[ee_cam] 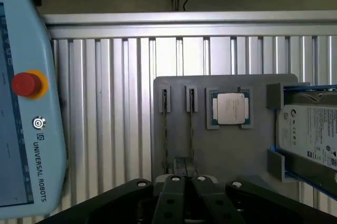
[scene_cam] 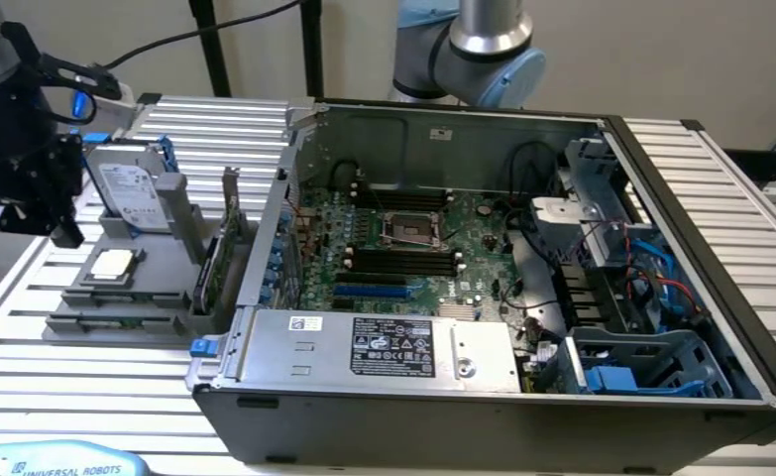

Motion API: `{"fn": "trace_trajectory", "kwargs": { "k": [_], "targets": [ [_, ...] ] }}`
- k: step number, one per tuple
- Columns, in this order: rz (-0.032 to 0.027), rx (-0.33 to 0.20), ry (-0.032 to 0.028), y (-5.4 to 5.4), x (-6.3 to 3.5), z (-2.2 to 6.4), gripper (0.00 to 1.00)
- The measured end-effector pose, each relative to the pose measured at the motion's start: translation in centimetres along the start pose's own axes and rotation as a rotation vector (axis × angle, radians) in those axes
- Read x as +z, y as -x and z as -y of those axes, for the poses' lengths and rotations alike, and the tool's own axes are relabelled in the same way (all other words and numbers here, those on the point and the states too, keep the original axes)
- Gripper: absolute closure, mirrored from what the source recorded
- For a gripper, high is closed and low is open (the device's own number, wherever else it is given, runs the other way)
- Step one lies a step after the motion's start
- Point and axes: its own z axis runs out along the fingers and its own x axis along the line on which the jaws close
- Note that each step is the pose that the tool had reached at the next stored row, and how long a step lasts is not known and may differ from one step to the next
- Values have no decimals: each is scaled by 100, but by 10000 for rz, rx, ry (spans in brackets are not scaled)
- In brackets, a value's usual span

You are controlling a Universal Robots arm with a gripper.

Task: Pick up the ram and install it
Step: 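Pick up the ram and move it above insertion slot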

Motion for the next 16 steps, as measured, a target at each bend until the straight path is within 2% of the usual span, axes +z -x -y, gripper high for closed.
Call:
{"fn": "trace_trajectory", "kwargs": {
  "k": [10, 12, 14, 15, 16],
  "targets": [
    [-25, -456, -1, -46, 182, 25, 88],
    [-28, -510, 1, -54, 211, 32, 76],
    [-30, -547, 0, -61, 245, 41, 76],
    [-30, -560, 0, -65, 262, 45, 69],
    [-32, -573, 1, -69, 279, 51, 69]
  ]
}}
